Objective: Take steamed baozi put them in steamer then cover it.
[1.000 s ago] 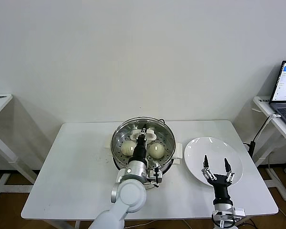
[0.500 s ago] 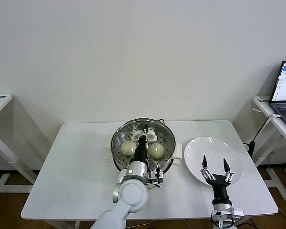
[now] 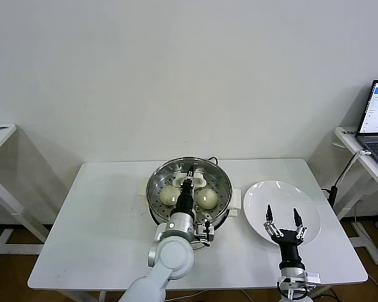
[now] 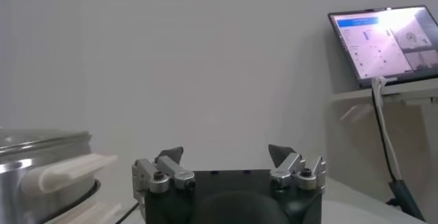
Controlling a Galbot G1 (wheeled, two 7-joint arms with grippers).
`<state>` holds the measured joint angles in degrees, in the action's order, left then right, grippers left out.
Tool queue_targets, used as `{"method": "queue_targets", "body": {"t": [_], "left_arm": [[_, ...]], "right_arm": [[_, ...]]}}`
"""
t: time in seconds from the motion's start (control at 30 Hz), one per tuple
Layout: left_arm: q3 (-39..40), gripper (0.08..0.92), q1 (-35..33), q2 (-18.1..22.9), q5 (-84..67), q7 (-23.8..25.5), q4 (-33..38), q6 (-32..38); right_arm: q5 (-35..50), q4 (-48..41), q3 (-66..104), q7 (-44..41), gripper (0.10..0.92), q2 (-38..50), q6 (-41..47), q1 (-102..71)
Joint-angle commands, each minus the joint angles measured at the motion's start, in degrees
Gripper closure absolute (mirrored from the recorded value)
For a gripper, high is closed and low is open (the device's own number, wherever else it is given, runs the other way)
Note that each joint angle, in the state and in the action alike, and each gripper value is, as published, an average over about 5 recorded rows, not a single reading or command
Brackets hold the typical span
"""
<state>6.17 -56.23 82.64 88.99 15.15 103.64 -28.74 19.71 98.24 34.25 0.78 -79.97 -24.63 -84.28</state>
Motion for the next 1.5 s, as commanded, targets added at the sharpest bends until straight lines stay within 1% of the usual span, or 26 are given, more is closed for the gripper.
{"method": "queue_targets", "body": {"t": [0.03,0.27,0.37,0.47,0.6,0.83,1.03,1.1,1.17,1.23,1.3,1.4,1.47,1.5], "left_arm": [[-0.29,0.810,-0.16,0.04,0.02,-0.11,-0.26,0.48],[-0.89,0.810,-0.75,-0.24,0.23,-0.26,0.60,1.38],[-1.03,0.791,-1.17,-0.76,0.23,-0.83,1.61,1.39],[-0.90,0.723,-2.31,-1.77,0.15,-1.31,3.28,1.41],[-0.57,0.602,-4.66,-3.77,-0.25,-1.59,6.79,1.40],[-0.05,0.403,-8.87,-7.10,-2.64,-2.16,15.04,0.45],[-2.49,0.234,-13.45,-10.01,-5.98,-2.73,22.13,0.12],[-4.94,0.197,-16.01,-11.10,-9.72,-4.17,25.84,0.49],[-9.07,0.184,-19.30,-11.74,-16.29,-6.63,29.77,1.48],[-15.56,0.179,-23.08,-11.63,-27.20,-10.25,33.10,3.94],[-23.13,0.178,-26.39,-10.95,-41.21,-13.40,34.90,7.23],[-33.85,0.177,-29.32,-8.83,-63.11,-16.08,34.34,11.09],[-40.70,0.177,-30.22,-6.45,-72.10,-16.05,31.40,14.33],[-43.58,0.177,-30.54,-5.06,-74.31,-15.52,29.63,16.24]], "right_arm": [[-0.03,-0.24,-0.04,-0.02,0.203,0.04,-0.13,0.21],[-0.08,-0.66,-0.10,-0.04,0.203,0.11,-0.25,0.47],[-0.09,-0.83,-0.14,-0.05,0.203,0.14,-0.30,0.55],[-0.09,-1.04,-0.17,-0.05,0.203,0.15,-0.36,0.68],[-0.07,-1.32,-0.18,-0.06,0.203,0.20,-0.43,0.82],[-0.05,-2.02,-0.25,-0.06,0.203,0.46,-0.73,1.12],[0.11,-1.60,-0.32,0.01,0.203,0.84,-0.63,1.11],[0.21,-1.03,-0.31,0.09,0.203,1.04,-0.36,1.02],[0.29,0.06,-0.23,0.20,0.203,1.24,0.36,0.85],[0.27,1.67,-0.01,0.31,0.203,1.43,1.65,0.53],[0.05,3.67,0.32,0.37,0.203,1.62,3.27,-0.01],[-0.51,6.43,0.85,0.38,0.203,1.97,5.62,-0.90],[-1.01,8.08,1.25,0.37,0.203,2.13,7.16,-1.40],[-1.19,8.84,1.41,0.38,0.203,2.19,7.83,-1.61]]}}
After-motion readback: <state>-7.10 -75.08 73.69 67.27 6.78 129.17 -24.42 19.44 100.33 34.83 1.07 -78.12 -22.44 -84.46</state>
